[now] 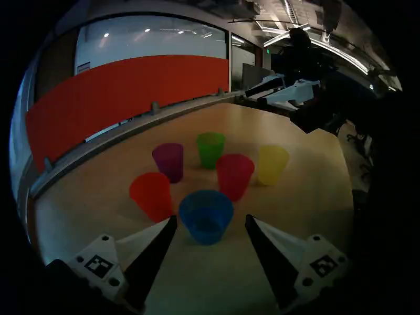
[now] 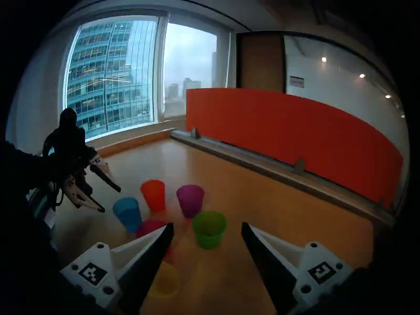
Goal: Pour water
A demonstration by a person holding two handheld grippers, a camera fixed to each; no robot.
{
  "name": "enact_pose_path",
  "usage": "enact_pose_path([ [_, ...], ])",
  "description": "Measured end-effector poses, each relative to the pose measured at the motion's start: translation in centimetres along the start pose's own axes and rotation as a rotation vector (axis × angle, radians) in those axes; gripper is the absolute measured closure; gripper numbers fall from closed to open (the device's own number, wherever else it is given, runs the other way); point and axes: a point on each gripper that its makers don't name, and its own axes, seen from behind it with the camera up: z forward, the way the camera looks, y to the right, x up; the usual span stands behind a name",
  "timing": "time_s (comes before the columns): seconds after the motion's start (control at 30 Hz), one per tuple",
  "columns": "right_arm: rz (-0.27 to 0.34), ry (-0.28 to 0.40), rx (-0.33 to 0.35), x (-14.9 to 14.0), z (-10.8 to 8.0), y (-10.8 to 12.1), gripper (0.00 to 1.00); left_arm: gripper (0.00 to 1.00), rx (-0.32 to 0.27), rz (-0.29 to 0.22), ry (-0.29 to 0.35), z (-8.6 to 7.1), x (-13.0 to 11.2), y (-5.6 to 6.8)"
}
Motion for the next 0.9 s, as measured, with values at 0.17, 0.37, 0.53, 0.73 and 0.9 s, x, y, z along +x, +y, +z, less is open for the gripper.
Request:
enact_pose_path([
  [0.17, -0.001, -0.011, 0.005, -0.3, 0.8, 0.1, 0.00, 0.03, 0.003, 0.011, -0.045, 1.0, -1.0, -0.3],
  [0.37, 0.001, -0.016, 0.014, -0.4, 1.6, 0.2, 0.00, 0.03, -0.005, 0.007, -0.090, 2.3, -1.8, -0.5],
  [0.53, -0.002, -0.023, 0.020, -0.5, 2.3, 0.2, 0.00, 0.03, -0.010, 0.006, -0.125, 3.4, -2.2, -0.8],
  [0.73, 0.000, -0.030, 0.026, -0.7, 3.0, 0.3, 0.00, 0.03, -0.027, 0.013, -0.147, 4.5, -2.2, -0.8],
  [0.9, 0.001, -0.037, 0.029, -1.0, 3.6, 0.6, 0.00, 0.03, -0.035, 0.023, -0.155, 5.3, -2.0, -0.8],
])
